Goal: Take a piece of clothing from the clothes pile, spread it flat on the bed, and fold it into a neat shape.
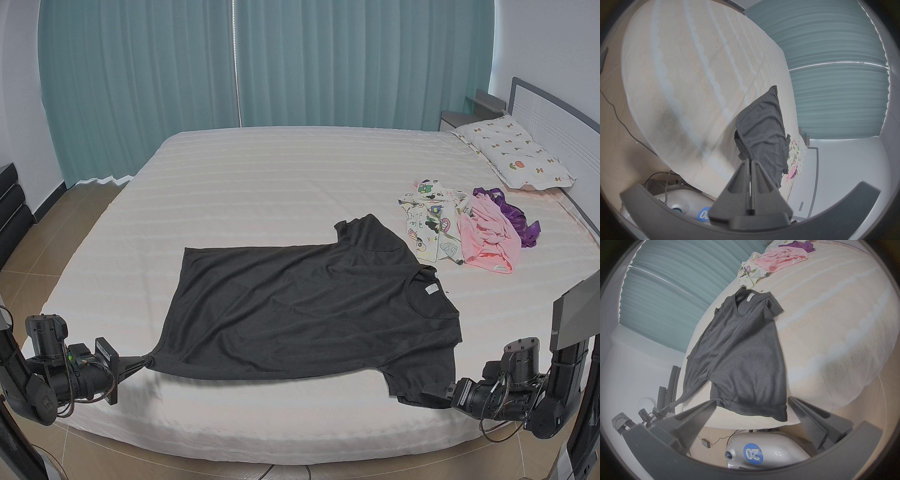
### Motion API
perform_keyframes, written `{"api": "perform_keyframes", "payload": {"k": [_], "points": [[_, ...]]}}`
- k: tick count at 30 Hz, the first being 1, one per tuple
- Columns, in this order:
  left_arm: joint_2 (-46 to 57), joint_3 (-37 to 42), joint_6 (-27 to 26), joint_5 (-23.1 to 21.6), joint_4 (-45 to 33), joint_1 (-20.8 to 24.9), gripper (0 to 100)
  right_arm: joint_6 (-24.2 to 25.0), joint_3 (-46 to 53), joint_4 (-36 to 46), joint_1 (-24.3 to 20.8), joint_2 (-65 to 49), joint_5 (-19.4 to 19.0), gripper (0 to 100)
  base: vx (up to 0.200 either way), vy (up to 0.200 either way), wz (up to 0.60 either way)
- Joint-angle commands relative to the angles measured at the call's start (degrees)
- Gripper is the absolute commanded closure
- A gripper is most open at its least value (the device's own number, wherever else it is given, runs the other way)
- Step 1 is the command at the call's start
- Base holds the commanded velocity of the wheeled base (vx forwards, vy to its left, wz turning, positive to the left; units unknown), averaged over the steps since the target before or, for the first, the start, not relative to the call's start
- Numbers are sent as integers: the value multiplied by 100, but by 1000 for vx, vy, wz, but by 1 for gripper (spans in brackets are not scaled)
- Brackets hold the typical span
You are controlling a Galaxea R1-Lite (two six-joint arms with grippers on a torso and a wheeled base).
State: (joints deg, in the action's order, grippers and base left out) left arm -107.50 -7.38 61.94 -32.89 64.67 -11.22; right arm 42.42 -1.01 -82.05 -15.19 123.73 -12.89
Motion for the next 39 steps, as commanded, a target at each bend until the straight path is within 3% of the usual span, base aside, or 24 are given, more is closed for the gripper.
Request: {"api": "perform_keyframes", "payload": {"k": [1,14,22,26,32,39], "points": [[-8,-1,2,2,2,-3,100,3,92,5,-10,72,-3,100,0,0,0],[71,61,11,-51,2,-3,100,82,101,366,-72,-499,392,100,0,0,0],[449,201,2,-130,2,-21,100,56,92,1833,-283,-2196,331,100,0,0,0],[756,351,-7,-156,-7,-21,100,-15,101,2141,-336,-2609,339,100,0,0,0],[1205,641,-384,-156,-51,-21,100,-489,101,2958,-344,-3365,366,100,0,0,0],[1345,711,-754,-130,-394,-21,100,-648,-136,3987,-344,-4156,357,100,0,0,0]]}}
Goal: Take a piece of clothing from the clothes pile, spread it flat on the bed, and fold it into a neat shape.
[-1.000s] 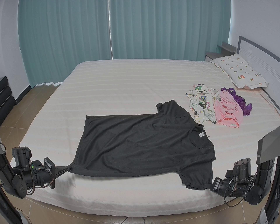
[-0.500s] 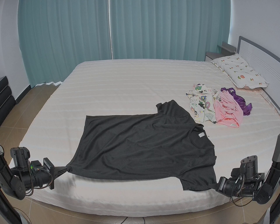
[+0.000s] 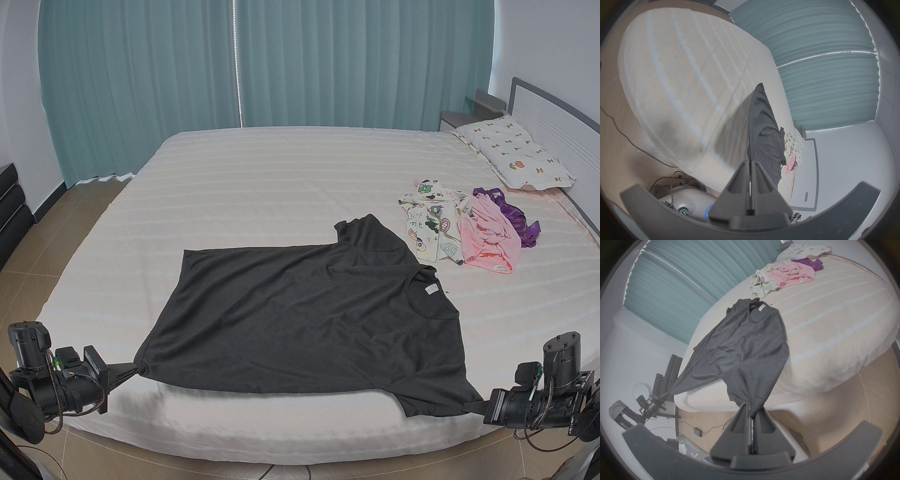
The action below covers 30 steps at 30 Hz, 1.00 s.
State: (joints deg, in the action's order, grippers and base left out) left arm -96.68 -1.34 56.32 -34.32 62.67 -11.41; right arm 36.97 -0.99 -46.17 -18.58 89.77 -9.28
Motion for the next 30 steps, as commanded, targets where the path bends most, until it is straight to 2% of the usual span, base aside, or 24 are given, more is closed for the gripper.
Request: {"api": "perform_keyframes", "payload": {"k": [1,7,12,15,18,19,21,24,25,26,28,30], "points": [[317,108,-227,13,-264,-2,100,-103,-183,521,3,-847,-4,100,0,0,0],[809,81,-737,39,-1099,7,100,-199,-473,1461,3,-1471,-22,100,0,0,0],[879,-156,-833,197,-1697,16,100,-235,-675,2182,-5,-1717,-118,100,0,0,0],[888,-235,-904,224,-1952,16,100,-296,-719,2331,-5,-1735,-136,100,0,0,0],[976,-305,-1290,355,-2391,16,100,-366,-701,2402,-5,-1691,-136,100,0,0,0],[1064,-402,-1387,610,-2664,51,100,-472,-683,2525,-5,-1647,-136,100,0,0,0],[1187,-543,-1396,769,-3042,139,100,-612,-710,2753,3,-1612,-136,100,0,0,0],[1310,-666,-1396,795,-3393,192,100,-700,-727,2938,3,-1603,-136,100,0,0,0],[1477,-885,-1413,795,-4017,280,100,-779,-754,3131,3,-1621,-136,100,0,0,0],[1477,-885,-1413,795,-4017,280,100,-779,-754,3131,3,-1621,-136,100,0,0,0],[1662,-1105,-1563,813,-4703,332,100,-806,-771,3272,3,-1612,-136,100,0,0,0],[1749,-1175,-1791,830,-5028,332,100,-859,-771,3360,-5,-1577,-136,100,0,0,0]]}}
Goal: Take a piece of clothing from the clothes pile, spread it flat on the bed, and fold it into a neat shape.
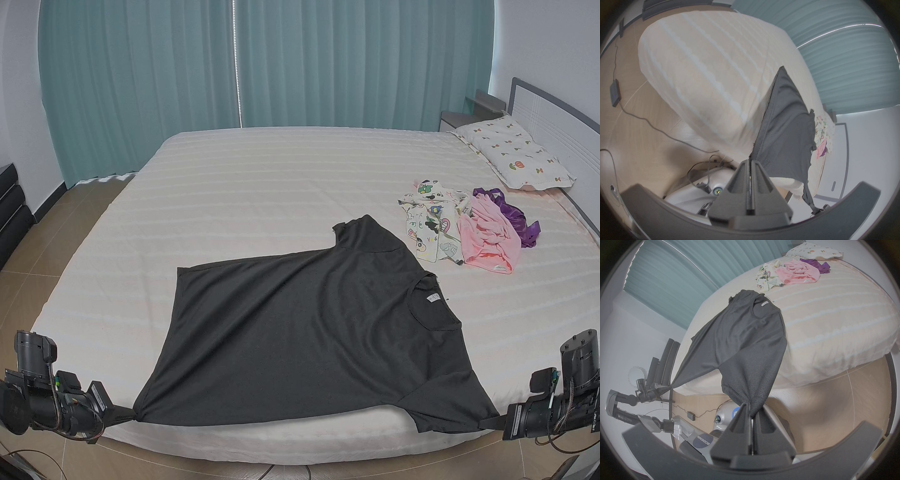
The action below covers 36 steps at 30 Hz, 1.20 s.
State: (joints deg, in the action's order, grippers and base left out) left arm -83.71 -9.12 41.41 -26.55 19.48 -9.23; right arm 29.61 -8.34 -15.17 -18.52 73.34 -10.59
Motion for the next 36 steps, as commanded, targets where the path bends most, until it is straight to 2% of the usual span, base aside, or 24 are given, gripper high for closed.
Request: {"api": "perform_keyframes", "payload": {"k": [1,6,11,14,17,30,36], "points": [[479,-415,-415,62,-841,114,100,-201,-36,312,-3,102,-4,100,0,0,0],[426,-450,-529,80,-1034,114,100,-360,-19,444,6,181,-4,100,0,0,0],[373,-424,-643,89,-1052,114,100,-588,-115,936,6,269,-13,100,0,0,0],[338,-407,-793,97,-1148,114,100,-606,-124,910,15,304,-13,100,0,0,0],[329,-450,-1100,177,-1561,114,100,-597,-151,910,50,295,-13,100,0,0,0],[294,-442,-1751,212,-2133,114,100,-852,-27,1051,-3,611,-13,100,0,0,0],[320,-538,-1777,212,-2221,114,100,-869,-133,998,50,594,-22,100,0,0,0]]}}
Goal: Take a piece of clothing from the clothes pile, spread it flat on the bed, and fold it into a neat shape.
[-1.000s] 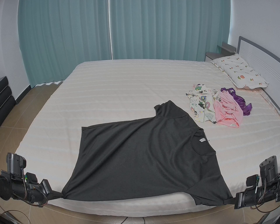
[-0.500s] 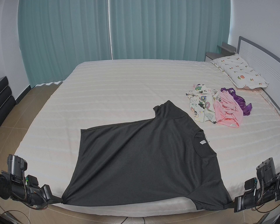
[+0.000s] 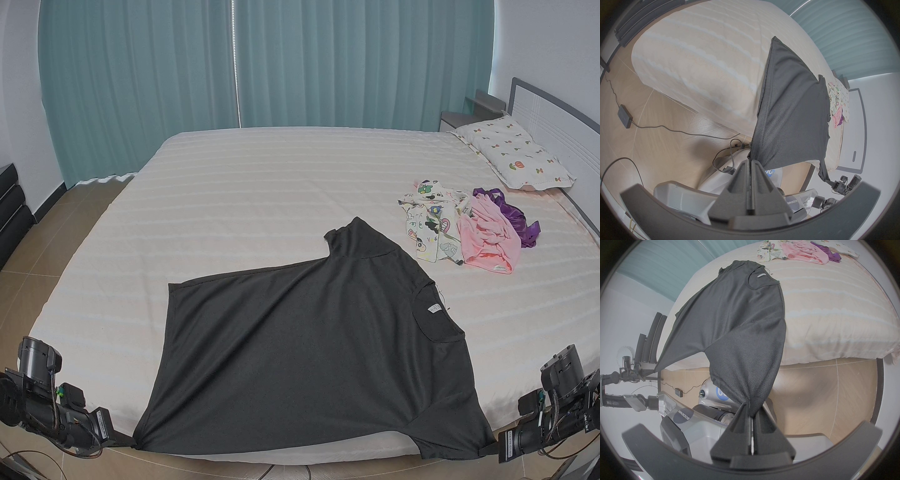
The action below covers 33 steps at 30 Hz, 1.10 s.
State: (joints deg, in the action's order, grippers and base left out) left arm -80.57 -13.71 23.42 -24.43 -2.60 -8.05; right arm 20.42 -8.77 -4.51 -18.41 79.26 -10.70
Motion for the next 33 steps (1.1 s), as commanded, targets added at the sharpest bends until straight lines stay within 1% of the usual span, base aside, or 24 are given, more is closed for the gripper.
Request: {"api": "perform_keyframes", "payload": {"k": [1,3,7,8,10,15,18,19,21,22,23,25,29,31,33], "points": [[15,-158,49,0,-22,-22,100,85,-205,-94,57,-51,-20,100,0,0,0],[59,-316,145,-9,-30,-57,100,164,-407,-120,136,-148,-28,100,0,0,0],[234,-597,629,-9,-22,-57,100,331,-714,-199,268,-210,-72,100,0,0,0],[314,-756,822,-9,-22,-57,100,366,-881,-278,311,-236,-72,100,0,0,0],[384,-949,980,-9,-30,-57,100,437,-1110,-384,408,-236,-72,100,0,0,0],[437,-1107,1183,0,40,-109,100,674,-1593,-656,417,-174,-55,100,0,0,0],[419,-1151,1235,-9,40,-118,100,718,-1699,-744,417,-157,-72,100,0,0,0],[384,-1248,1385,-18,40,-118,100,744,-1795,-859,408,-43,-81,100,0,0,0],[384,-1309,1481,-44,49,-118,100,744,-1866,-938,408,37,-72,100,0,0,0],[340,-1459,1684,-62,40,-118,100,771,-1980,-1122,408,177,-37,100,0,0,0],[322,-1511,1763,-71,49,-118,100,779,-2024,-1228,417,239,-28,100,0,0,0],[243,-1608,1851,-71,49,-118,100,779,-2112,-1439,426,362,-11,100,0,0,0],[15,-1696,1859,-71,49,-127,100,788,-2305,-1773,443,625,7,100,0,0,0],[15,-1696,1859,-71,49,-127,100,788,-2305,-1773,443,625,7,100,0,0,0],[-214,-1810,1868,-79,49,-162,100,788,-2516,-1931,522,880,-2,100,0,0,0]]}}
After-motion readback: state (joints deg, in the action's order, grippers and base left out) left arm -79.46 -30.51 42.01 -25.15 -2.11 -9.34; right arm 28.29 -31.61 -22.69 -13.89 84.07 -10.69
